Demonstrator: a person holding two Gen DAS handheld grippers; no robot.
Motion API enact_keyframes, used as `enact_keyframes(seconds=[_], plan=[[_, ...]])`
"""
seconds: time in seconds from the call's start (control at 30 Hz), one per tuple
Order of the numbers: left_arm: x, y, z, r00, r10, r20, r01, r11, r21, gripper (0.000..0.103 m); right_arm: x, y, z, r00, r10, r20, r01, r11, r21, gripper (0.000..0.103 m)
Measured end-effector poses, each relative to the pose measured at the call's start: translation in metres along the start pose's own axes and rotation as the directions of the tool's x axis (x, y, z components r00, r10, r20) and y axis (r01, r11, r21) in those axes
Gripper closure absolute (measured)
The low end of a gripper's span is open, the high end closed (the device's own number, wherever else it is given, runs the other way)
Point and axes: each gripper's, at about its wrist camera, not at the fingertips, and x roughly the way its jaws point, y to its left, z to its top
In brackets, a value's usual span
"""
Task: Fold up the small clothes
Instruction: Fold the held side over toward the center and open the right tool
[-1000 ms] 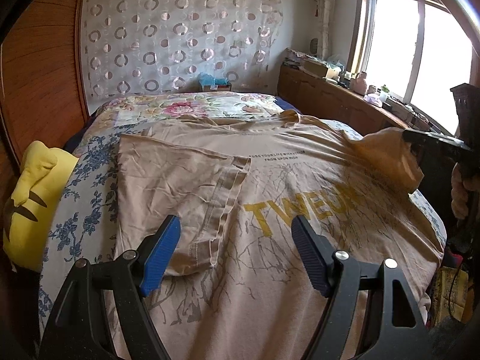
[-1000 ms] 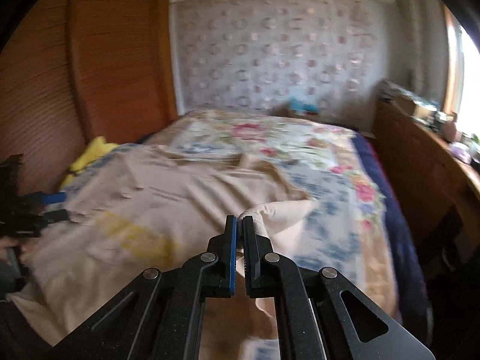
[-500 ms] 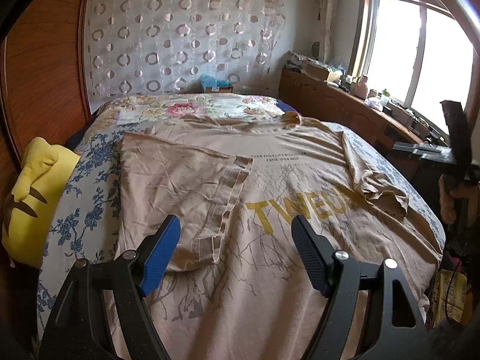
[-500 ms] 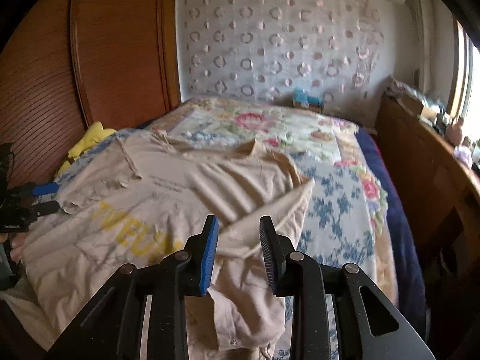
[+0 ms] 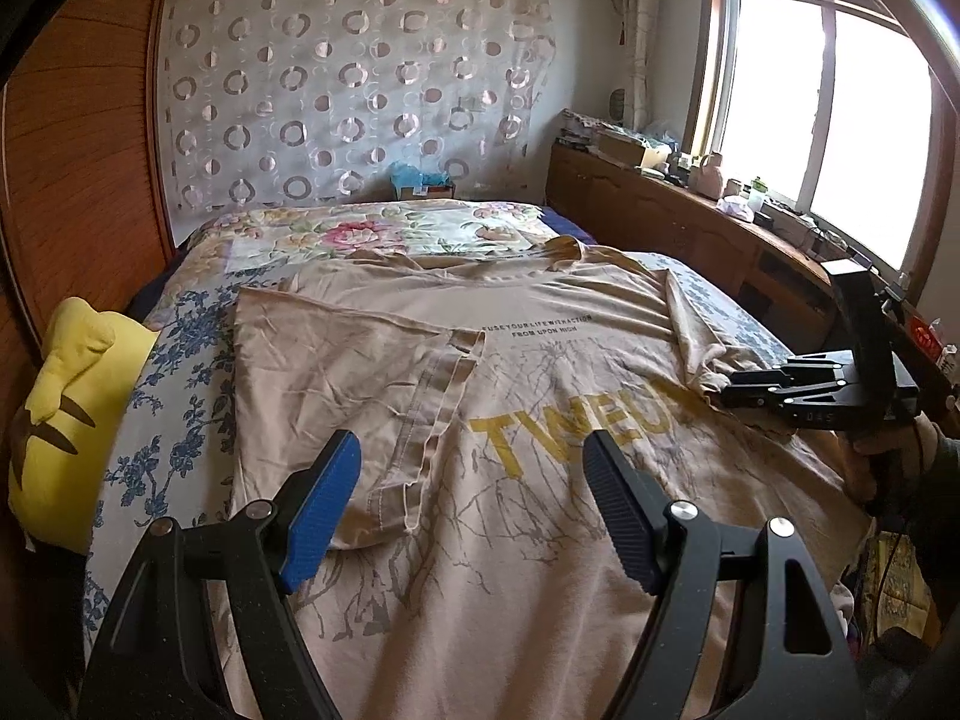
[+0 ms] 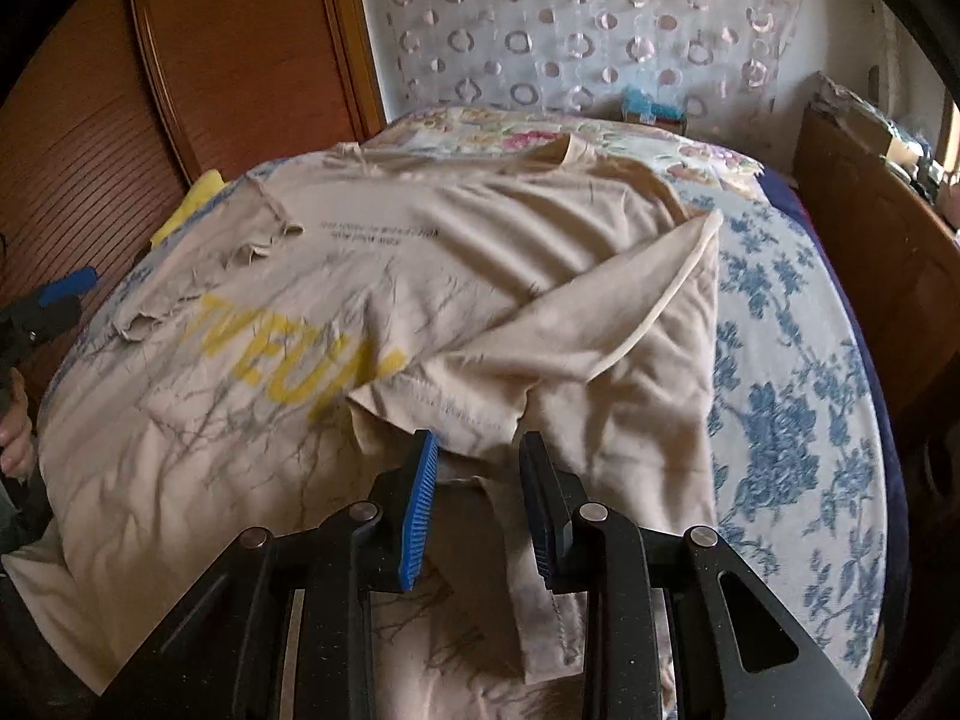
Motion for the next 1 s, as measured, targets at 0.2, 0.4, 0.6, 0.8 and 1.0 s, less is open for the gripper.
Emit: enact_keyframes(seconds=[0.2,0.4,0.6,0.8,1.0], plan=[[0.000,-0.001,-0.002,1.000,0.010,-0.004,-0.010,1.000,0.003,0.026,0.016,0.005,0.017,1.000,-0.020,-0.021,0.019,0.999,-0.048,0.098],[-0.002,0.002,-0.001,1.000,0.013,0.001,-0.013,1.000,-0.001,0.026,0.023,0.021,0.058,1.000,0.008,0.012,-0.006,0.991,-0.132,0.099],[-0.001,0.008,-0.002,1.000,0.027,-0.006,-0.027,1.000,-0.003,0.026,0.034,0.030,0.085,0.995,0.093,0.029,-0.088,0.987,-0.134,0.098],[-0.002,0.013,-0.005,1.000,0.025,-0.005,-0.025,1.000,-0.017,0.026,0.029,0.015,0.077,0.998,0.040,0.050,-0.034,0.993,-0.109,0.059],[-0.001,0.008,-0.008,1.000,0.011,-0.009,-0.011,1.000,-0.017,0.026,0.007,0.009,0.038,0.999,0.021,0.044,-0.016,0.993,-0.114,0.059]])
